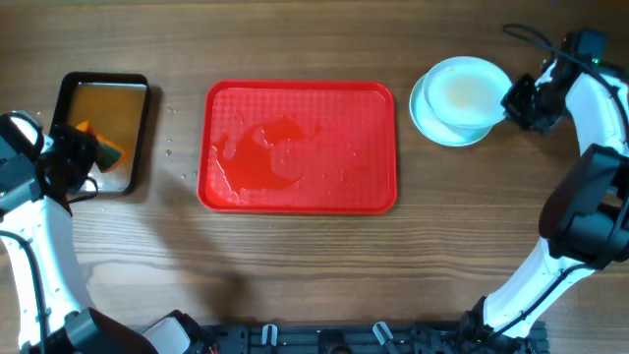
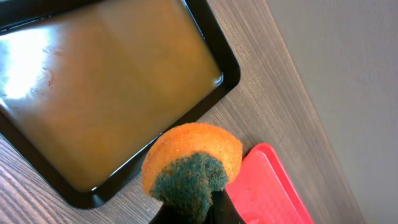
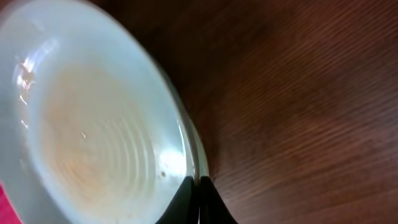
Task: Clean dirty plates on tray and stack at the side
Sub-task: 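Lift the plate with the right gripper and stack it on the pile, then release the plate and swing the right gripper back over the tray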
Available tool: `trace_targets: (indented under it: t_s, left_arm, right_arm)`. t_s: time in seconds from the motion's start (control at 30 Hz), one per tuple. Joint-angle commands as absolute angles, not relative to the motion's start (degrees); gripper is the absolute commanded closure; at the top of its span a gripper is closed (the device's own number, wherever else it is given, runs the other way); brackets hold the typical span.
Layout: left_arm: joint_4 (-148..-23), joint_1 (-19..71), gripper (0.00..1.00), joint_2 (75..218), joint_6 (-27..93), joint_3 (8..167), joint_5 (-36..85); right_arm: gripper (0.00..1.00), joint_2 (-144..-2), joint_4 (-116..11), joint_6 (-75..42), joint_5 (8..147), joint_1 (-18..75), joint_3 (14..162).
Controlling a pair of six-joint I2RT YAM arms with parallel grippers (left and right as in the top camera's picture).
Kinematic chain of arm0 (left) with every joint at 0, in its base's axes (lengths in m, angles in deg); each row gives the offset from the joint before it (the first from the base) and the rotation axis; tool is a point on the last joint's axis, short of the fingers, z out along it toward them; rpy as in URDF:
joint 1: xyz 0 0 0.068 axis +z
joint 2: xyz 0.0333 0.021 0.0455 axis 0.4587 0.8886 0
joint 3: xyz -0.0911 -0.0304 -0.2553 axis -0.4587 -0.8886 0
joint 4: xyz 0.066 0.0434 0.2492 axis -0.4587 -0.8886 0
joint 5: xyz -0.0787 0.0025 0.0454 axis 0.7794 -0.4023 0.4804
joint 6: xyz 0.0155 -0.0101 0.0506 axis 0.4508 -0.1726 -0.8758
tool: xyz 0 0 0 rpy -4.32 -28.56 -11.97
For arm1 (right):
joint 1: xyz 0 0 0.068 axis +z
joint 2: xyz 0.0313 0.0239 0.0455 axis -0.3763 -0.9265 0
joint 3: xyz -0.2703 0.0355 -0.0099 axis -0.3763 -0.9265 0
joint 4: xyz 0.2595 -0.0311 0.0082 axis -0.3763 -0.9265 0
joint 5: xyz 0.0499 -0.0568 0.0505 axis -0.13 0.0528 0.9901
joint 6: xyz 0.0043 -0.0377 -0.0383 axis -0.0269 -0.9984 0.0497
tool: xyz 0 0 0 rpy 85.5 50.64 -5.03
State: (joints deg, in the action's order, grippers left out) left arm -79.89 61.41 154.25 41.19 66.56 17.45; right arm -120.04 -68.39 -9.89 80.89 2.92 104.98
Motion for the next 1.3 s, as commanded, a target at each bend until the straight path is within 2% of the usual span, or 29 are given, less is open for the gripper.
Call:
trace_targets:
  t_s: [0.0, 0.2, 0.23, 0.27, 0.33, 0.57, 0.7, 0.8, 0.93, 1.1, 1.17, 1.27]
  left_arm:
    - [-79.6, 61.6, 0.96, 154.8, 40.9, 66.0, 18.3]
    - [-79.6, 61.6, 0.96, 154.8, 40.9, 66.0, 18.3]
    - [-79.6, 61.6, 0.96, 154.8, 40.9, 66.0, 18.3]
    - [-79.6, 61.6, 0.96, 154.8, 40.9, 66.0, 18.3]
    - [-79.6, 61.6, 0.96, 154.8, 40.9, 66.0, 18.3]
    - [-79.3, 61.6, 0.96, 154.8, 40.9, 66.0, 17.9]
    - [-77.7, 61.6, 0.96, 155.0, 40.9, 66.0, 17.9]
    - [-71.9, 61.6, 0.96, 157.0, 40.9, 66.0, 16.3]
    - [-63.8, 61.6, 0.96, 165.2, 40.9, 66.0, 6.7]
    - [-54.8, 61.6, 0.93, 175.0, 40.9, 66.0, 6.5]
    - [-52.2, 61.6, 0.87, 177.5, 40.9, 66.0, 6.5]
    - [-51.5, 61.6, 0.86, 179.2, 40.9, 66.0, 6.5]
  right_arm:
    - [0.96, -118.5, -66.1, -9.3, 82.7, 4.3, 102.5]
    - [0.95, -118.5, -69.5, -9.2, 83.1, 8.0, 102.5]
    - [0.83, -118.5, -70.8, -9.2, 83.1, 8.9, 102.5]
    - [0.62, -118.5, -71.4, -9.2, 83.1, 9.3, 102.5]
    - [0.75, -118.5, -72.6, -9.2, 83.1, 9.9, 102.5]
    - [0.69, -116.1, -73.6, -9.0, 83.0, 10.0, 102.5]
    - [0.66, -112.0, -73.5, -12.4, 93.6, 11.0, 102.5]
    - [0.58, -111.0, -73.5, -15.4, 104.2, 17.1, 102.5]
    - [0.56, -111.1, -73.1, -15.1, 98.8, 30.6, 102.5]
    - [0.56, -111.1, -68.2, -11.6, 97.0, 45.3, 102.5]
    - [0.48, -111.1, -65.3, -9.2, 92.9, 51.1, 102.5]
    - [0.45, -111.1, -64.0, -7.2, 84.4, 57.3, 102.5]
